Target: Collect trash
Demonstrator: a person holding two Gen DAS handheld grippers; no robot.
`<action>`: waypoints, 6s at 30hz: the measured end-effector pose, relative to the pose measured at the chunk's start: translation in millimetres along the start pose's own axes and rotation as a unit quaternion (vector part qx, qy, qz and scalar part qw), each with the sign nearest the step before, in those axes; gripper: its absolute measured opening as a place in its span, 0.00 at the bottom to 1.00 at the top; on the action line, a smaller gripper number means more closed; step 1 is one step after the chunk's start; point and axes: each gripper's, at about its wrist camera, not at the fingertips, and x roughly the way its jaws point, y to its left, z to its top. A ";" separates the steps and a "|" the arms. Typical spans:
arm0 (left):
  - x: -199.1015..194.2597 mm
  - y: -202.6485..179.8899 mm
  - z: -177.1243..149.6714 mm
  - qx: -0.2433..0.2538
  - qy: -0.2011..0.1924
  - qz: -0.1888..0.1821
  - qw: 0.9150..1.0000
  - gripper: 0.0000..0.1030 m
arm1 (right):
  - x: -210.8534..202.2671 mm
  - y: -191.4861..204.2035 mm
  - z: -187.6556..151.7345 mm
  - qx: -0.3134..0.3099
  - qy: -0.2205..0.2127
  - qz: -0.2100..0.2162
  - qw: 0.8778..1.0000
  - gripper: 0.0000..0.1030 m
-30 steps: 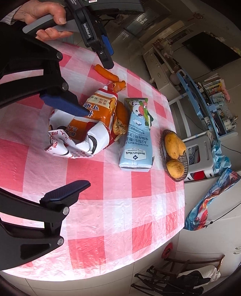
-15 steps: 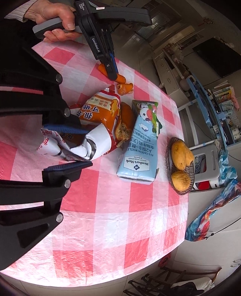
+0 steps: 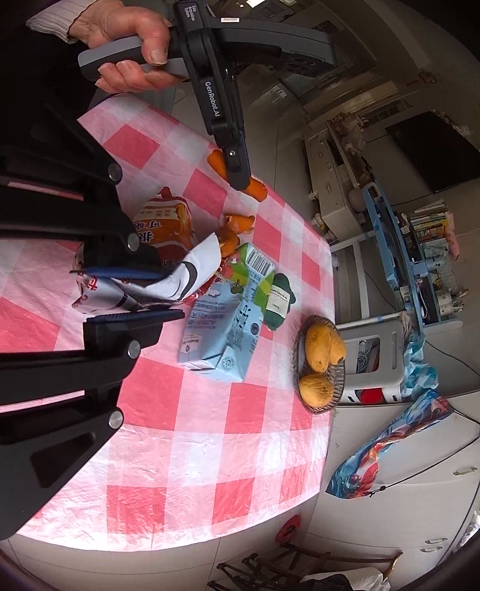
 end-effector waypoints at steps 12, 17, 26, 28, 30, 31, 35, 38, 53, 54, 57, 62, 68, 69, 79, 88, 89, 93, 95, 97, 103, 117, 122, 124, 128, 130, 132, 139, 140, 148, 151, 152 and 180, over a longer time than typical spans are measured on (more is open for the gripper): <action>-16.6 -19.3 -21.8 0.019 -0.002 -0.010 1.000 0.15 | -30.5 -0.6 -12.1 -0.015 -0.025 -0.040 0.999 0.15; -26.1 -25.8 -38.0 0.028 -0.006 -0.012 1.000 0.15 | -52.4 -6.5 -20.5 -0.002 -0.041 -0.047 0.998 0.15; -61.7 -51.9 -68.2 0.073 -0.031 -0.023 0.997 0.15 | -80.6 18.0 -62.5 -0.020 -0.043 -0.050 0.998 0.15; -67.4 -55.8 -80.1 0.073 -0.028 -0.026 0.997 0.15 | -85.2 23.2 -76.1 -0.019 -0.038 -0.045 0.998 0.15; -71.1 -59.5 -91.9 0.076 -0.023 -0.027 0.996 0.15 | -89.9 29.5 -90.1 -0.022 -0.031 -0.043 0.998 0.15; -72.8 -61.9 -97.2 0.078 -0.021 -0.028 0.996 0.15 | -92.1 32.0 -95.7 -0.022 -0.028 -0.040 0.999 0.15; -81.3 -70.5 -114.6 0.086 -0.019 -0.031 0.996 0.15 | -99.9 44.5 -121.1 -0.035 -0.009 -0.032 0.999 0.15; -86.8 -76.1 -126.6 0.090 -0.016 -0.032 0.995 0.15 | -100.2 56.2 -142.0 -0.051 0.016 -0.030 0.998 0.15; -105.6 -98.3 -178.9 0.117 0.006 -0.033 0.993 0.15 | -99.5 61.3 -175.1 -0.046 0.045 -0.062 0.996 0.46; -105.8 -100.4 -181.4 0.119 0.010 -0.034 0.992 0.15 | -101.5 58.8 -174.2 -0.036 0.039 -0.061 0.997 0.46; -103.5 -107.7 -191.5 0.131 0.025 -0.038 0.990 0.15 | -107.4 51.6 -172.3 -0.010 0.021 -0.060 0.998 0.52; -89.5 -119.3 -216.6 0.159 0.078 -0.039 0.983 0.16 | -109.4 30.3 -175.6 0.059 0.000 -0.050 0.997 0.54; -73.8 -115.4 -227.1 0.161 0.123 -0.023 0.979 0.43 | -113.0 15.4 -175.7 0.110 -0.033 -0.042 0.993 0.60; -75.9 -112.9 -225.5 0.157 0.116 -0.019 0.981 0.49 | -110.7 11.6 -177.7 0.124 -0.032 -0.039 0.991 0.60; -101.5 -106.8 -205.8 0.142 0.036 0.010 0.989 0.66 | -98.2 10.1 -174.8 0.140 -0.025 -0.033 0.989 0.61; -107.1 -98.5 -197.6 0.116 0.011 0.022 0.993 0.73 | -96.8 11.0 -176.0 0.134 -0.022 -0.035 0.990 0.61; -107.5 -98.2 -197.1 0.115 0.009 0.023 0.993 0.73 | -96.4 11.5 -175.9 0.133 -0.021 -0.035 0.990 0.62; -109.9 -97.4 -196.5 0.112 0.002 0.025 0.993 0.75 | -94.3 14.5 -174.7 0.127 -0.019 -0.036 0.991 0.62; -111.6 -96.6 -195.8 0.109 -0.002 0.027 0.994 0.76 | -92.3 15.9 -173.4 0.124 -0.017 -0.036 0.991 0.62; -113.9 -95.3 -195.2 0.105 -0.006 0.031 0.994 0.79 | -90.6 18.6 -170.2 0.121 -0.014 -0.034 0.992 0.62; -120.4 -78.3 -185.3 0.067 -0.023 0.046 0.996 0.85 | -80.8 28.9 -132.7 0.076 -0.011 -0.045 0.996 0.68; -129.9 -36.8 -167.8 -0.033 -0.046 0.063 0.996 0.88 | 30.1 -42.2 -15.5 0.064 0.059 -0.141 0.986 0.78; -126.9 -29.9 -163.7 -0.050 -0.042 0.060 0.996 0.90 | 60.4 -62.7 5.2 0.077 0.064 -0.167 0.981 0.88; -122.9 -28.4 -162.9 -0.055 -0.035 0.055 0.996 0.90 | 70.3 -66.2 7.3 0.074 0.066 -0.181 0.979 0.91; -120.4 -28.8 -161.8 -0.058 -0.031 0.043 0.997 0.90 | 75.1 -64.3 5.7 0.056 0.056 -0.198 0.977 0.93; -121.4 -28.2 -161.0 -0.061 -0.034 0.036 0.997 0.90 | 73.7 -64.3 4.7 0.056 0.056 -0.198 0.977 0.93; -121.8 -27.1 -159.7 -0.064 -0.037 0.036 0.997 0.91 | 73.9 -65.3 5.7 0.057 0.056 -0.197 0.977 0.93; -116.1 -10.8 -159.2 -0.105 -0.024 0.031 0.994 0.91 | 73.3 -64.7 5.3 0.057 0.056 -0.198 0.977 0.93; -115.9 -9.5 -159.1 -0.110 -0.025 0.030 0.993 0.91 | 74.1 -64.0 6.5 0.057 0.057 -0.198 0.977 0.93; -129.1 -3.2 -153.5 -0.122 -0.064 0.041 0.990 0.91 | 73.8 -64.5 6.0 0.057 0.056 -0.197 0.977 0.93; -131.8 -2.0 -151.6 -0.124 -0.069 0.040 0.989 0.91 | 74.3 -64.6 6.2 0.057 0.056 -0.197 0.977 0.93; -131.3 -1.9 -151.5 -0.124 -0.068 0.039 0.989 0.91 | 74.5 -64.6 6.3 0.057 0.056 -0.197 0.977 0.93; -136.1 -1.1 -151.6 -0.122 -0.075 0.031 0.989 0.91 | 75.6 -65.2 6.9 0.057 0.056 -0.197 0.977 0.93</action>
